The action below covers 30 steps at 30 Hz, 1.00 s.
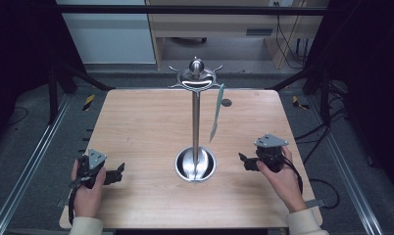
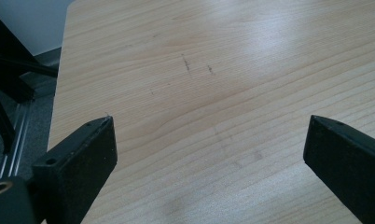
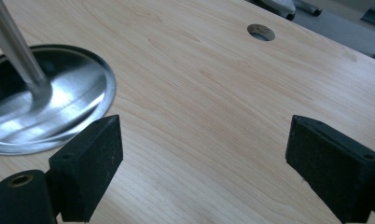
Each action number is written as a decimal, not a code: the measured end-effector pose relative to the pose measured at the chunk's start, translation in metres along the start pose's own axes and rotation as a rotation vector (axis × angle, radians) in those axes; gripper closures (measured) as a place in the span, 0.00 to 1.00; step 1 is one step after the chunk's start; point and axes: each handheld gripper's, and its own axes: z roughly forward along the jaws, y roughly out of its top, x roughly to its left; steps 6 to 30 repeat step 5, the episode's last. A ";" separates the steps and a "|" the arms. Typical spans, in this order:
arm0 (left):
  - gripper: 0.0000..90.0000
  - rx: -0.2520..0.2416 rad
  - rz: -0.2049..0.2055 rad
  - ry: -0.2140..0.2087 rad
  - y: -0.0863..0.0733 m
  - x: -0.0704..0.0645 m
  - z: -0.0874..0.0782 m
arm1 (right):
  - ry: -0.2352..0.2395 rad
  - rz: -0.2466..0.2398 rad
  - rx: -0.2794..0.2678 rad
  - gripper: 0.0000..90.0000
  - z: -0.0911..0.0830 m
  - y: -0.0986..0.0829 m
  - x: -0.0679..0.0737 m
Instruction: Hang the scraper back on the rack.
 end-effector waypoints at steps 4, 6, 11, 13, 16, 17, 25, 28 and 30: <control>0.03 0.002 0.001 0.000 0.000 0.001 0.000 | -0.025 -0.018 0.003 0.13 0.007 -0.011 0.000; 0.03 0.000 -0.001 0.001 0.000 0.001 0.000 | -0.028 -0.017 0.005 0.13 0.008 -0.013 0.000; 0.03 0.000 -0.001 0.001 0.000 0.001 0.000 | -0.028 -0.017 0.005 0.13 0.008 -0.013 0.000; 0.03 0.000 -0.001 0.001 0.000 0.001 0.000 | -0.028 -0.017 0.005 0.13 0.008 -0.013 0.000; 0.03 0.000 -0.001 0.001 0.000 0.001 0.000 | -0.028 -0.017 0.005 0.13 0.008 -0.013 0.000; 0.03 0.000 -0.001 0.001 0.000 0.001 0.000 | -0.028 -0.017 0.005 0.13 0.008 -0.013 0.000; 0.03 0.000 -0.001 0.001 0.000 0.001 0.000 | -0.028 -0.017 0.005 0.13 0.008 -0.013 0.000; 0.03 0.000 -0.001 0.001 0.000 0.001 0.000 | -0.028 -0.017 0.005 0.13 0.008 -0.013 0.000; 0.03 0.000 -0.001 0.001 0.000 0.001 0.000 | -0.028 -0.017 0.005 0.13 0.008 -0.013 0.000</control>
